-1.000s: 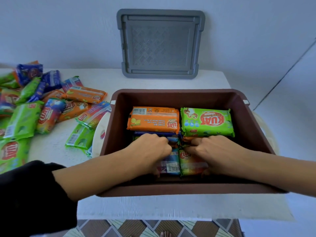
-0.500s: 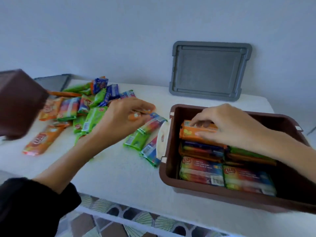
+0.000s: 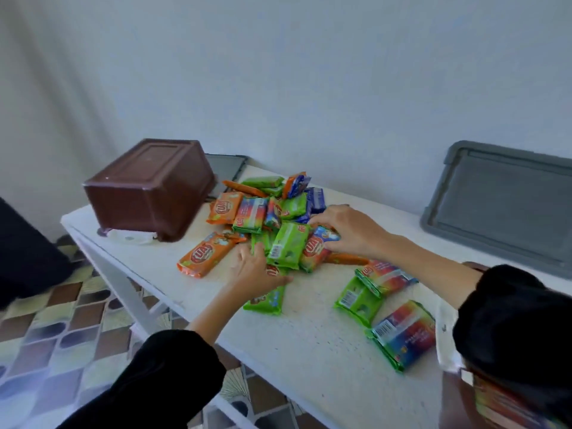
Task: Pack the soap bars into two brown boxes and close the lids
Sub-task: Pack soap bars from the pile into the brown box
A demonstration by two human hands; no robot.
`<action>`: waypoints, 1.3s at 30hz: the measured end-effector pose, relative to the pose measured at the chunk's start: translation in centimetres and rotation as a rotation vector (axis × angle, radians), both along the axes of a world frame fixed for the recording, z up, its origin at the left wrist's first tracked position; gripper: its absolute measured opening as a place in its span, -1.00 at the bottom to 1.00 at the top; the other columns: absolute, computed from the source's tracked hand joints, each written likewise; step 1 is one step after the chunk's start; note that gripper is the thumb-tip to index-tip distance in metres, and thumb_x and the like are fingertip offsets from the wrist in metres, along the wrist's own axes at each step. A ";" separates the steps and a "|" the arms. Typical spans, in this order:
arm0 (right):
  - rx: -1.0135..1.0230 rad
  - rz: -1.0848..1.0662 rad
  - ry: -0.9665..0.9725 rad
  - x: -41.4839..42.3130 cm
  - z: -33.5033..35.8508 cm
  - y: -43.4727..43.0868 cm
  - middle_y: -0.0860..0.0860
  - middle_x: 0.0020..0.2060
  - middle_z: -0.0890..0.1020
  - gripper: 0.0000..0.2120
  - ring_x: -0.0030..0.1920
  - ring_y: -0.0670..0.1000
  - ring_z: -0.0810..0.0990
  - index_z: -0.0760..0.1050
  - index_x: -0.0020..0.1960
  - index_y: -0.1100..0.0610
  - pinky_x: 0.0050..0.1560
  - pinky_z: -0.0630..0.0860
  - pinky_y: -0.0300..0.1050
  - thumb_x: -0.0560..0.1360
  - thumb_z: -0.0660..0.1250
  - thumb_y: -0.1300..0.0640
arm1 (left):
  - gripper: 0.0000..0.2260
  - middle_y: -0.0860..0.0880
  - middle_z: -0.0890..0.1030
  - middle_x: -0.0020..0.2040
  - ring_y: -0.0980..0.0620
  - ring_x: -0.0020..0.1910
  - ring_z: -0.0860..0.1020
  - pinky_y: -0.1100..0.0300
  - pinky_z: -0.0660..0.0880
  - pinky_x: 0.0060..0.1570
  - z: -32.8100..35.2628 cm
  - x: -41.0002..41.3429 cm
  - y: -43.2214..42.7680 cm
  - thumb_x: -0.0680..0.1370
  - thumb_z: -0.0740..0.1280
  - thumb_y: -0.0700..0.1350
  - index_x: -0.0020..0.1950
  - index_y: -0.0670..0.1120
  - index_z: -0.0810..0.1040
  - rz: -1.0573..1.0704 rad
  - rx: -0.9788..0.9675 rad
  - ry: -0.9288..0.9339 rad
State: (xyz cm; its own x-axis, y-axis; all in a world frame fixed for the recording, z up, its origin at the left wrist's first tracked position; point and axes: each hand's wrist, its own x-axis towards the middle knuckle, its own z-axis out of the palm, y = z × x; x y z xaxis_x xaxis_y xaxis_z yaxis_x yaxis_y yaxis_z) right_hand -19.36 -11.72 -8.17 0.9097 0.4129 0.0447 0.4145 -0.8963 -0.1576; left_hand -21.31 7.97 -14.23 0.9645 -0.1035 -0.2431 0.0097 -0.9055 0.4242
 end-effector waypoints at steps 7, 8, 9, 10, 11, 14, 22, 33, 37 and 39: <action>-0.121 0.139 0.131 4.8 -4.6 3.7 0.05 0.34 0.37 -0.32 0.30 0.06 0.39 0.26 0.43 -0.04 0.25 0.37 -0.06 0.38 0.46 0.06 | -0.08 -0.13 0.12 0.47 -0.15 0.45 0.11 -0.14 0.14 0.38 -3.2 0.2 0.0 0.39 0.37 0.23 0.52 -0.11 -0.08 0.033 0.062 -0.023; -0.126 0.157 0.153 5.2 -5.0 3.6 0.05 0.39 0.32 -0.30 0.35 0.05 0.35 0.23 0.44 -0.05 0.29 0.32 -0.07 0.39 0.45 0.08 | -0.11 -0.12 0.15 0.46 -0.13 0.43 0.14 -0.12 0.17 0.37 -3.2 0.3 0.1 0.40 0.37 0.21 0.51 -0.11 -0.05 0.024 0.071 -0.033; -0.133 0.178 0.174 5.6 -5.3 3.5 0.04 0.44 0.25 -0.29 0.41 0.05 0.28 0.19 0.46 -0.06 0.34 0.26 -0.07 0.40 0.44 0.10 | -0.14 -0.11 0.17 0.45 -0.13 0.42 0.16 -0.10 0.20 0.35 -3.3 0.4 0.3 0.41 0.36 0.19 0.51 -0.10 -0.02 0.012 0.078 -0.036; -0.155 0.203 0.192 5.9 -5.5 3.4 0.02 0.48 0.17 -0.27 0.46 0.04 0.19 0.15 0.47 -0.08 0.39 0.19 -0.06 0.41 0.43 0.12 | -0.17 -0.11 0.19 0.44 -0.12 0.40 0.18 -0.08 0.23 0.34 -3.2 0.4 0.4 0.41 0.37 0.17 0.51 -0.10 0.01 -0.001 0.084 -0.039; -0.190 0.236 0.206 6.3 -5.6 3.4 0.00 0.51 0.10 -0.25 0.49 0.02 0.10 0.11 0.49 -0.09 0.43 0.13 -0.04 0.42 0.41 0.13 | -0.20 -0.11 0.21 0.42 -0.12 0.38 0.20 -0.06 0.27 0.32 -3.1 0.4 0.5 0.42 0.37 0.14 0.50 -0.09 0.04 -0.014 0.088 -0.041; -0.311 0.324 0.244 7.0 -5.4 3.4 -0.02 0.53 0.00 -0.22 0.52 0.03 -0.04 0.02 0.50 -0.11 0.48 0.06 0.05 0.44 0.38 0.16 | -0.25 -0.12 0.25 0.39 -0.11 0.34 0.25 -0.02 0.35 0.27 -2.9 0.7 0.7 0.42 0.40 0.06 0.48 -0.09 0.09 -0.046 0.110 -0.028; -0.534 0.422 0.117 7.9 -3.7 5.5 0.05 0.26 0.32 -0.33 0.23 0.03 0.32 0.28 0.39 -0.06 0.18 0.34 -0.11 0.34 0.47 -0.02 | -0.31 -0.06 0.44 0.23 -0.04 0.19 0.39 0.11 0.44 0.06 -2.8 1.0 0.6 0.38 0.45 0.08 0.43 0.02 0.26 0.011 0.093 -0.125; -0.184 0.151 -0.024 1.7 4.5 -0.7 0.02 0.16 0.55 -0.33 0.13 0.05 0.50 0.40 0.31 -0.01 0.02 0.40 -0.13 0.27 0.46 -0.20 | -0.38 0.04 0.59 0.11 0.04 -0.02 0.57 0.03 0.58 -0.04 5.8 0.1 -0.8 0.23 0.56 0.02 0.27 0.12 0.49 -0.078 -0.105 -0.294; -0.193 -0.034 -0.144 -4.9 9.2 -6.6 0.01 0.11 0.56 -0.33 0.09 0.06 0.51 0.39 0.31 -0.06 -0.09 0.32 -0.16 0.27 0.42 -0.26 | -0.40 0.07 0.61 0.09 0.10 -0.01 0.57 0.15 0.55 -0.09 10.1 -1.7 -4.8 0.23 0.56 0.04 0.25 0.15 0.49 -0.302 -0.138 -0.378; -0.224 -0.131 -0.178 -8.5 10.5 -9.6 -0.01 0.14 0.54 -0.31 0.13 0.06 0.49 0.37 0.32 -0.06 -0.11 0.30 -0.16 0.26 0.39 -0.30 | -0.40 0.10 0.62 0.08 0.16 -0.02 0.56 0.23 0.54 -0.09 11.5 -3.1 -7.5 0.22 0.56 0.04 0.24 0.16 0.50 -0.435 -0.172 -0.370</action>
State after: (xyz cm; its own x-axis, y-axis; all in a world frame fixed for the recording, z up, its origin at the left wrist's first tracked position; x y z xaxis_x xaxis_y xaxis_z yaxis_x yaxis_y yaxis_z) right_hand -27.90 -21.34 2.31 0.9420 0.3098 0.1293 0.2961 -0.9482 0.1150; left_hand -24.42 0.46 -2.71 0.8420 -0.5163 0.1563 -0.5232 -0.7110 0.4698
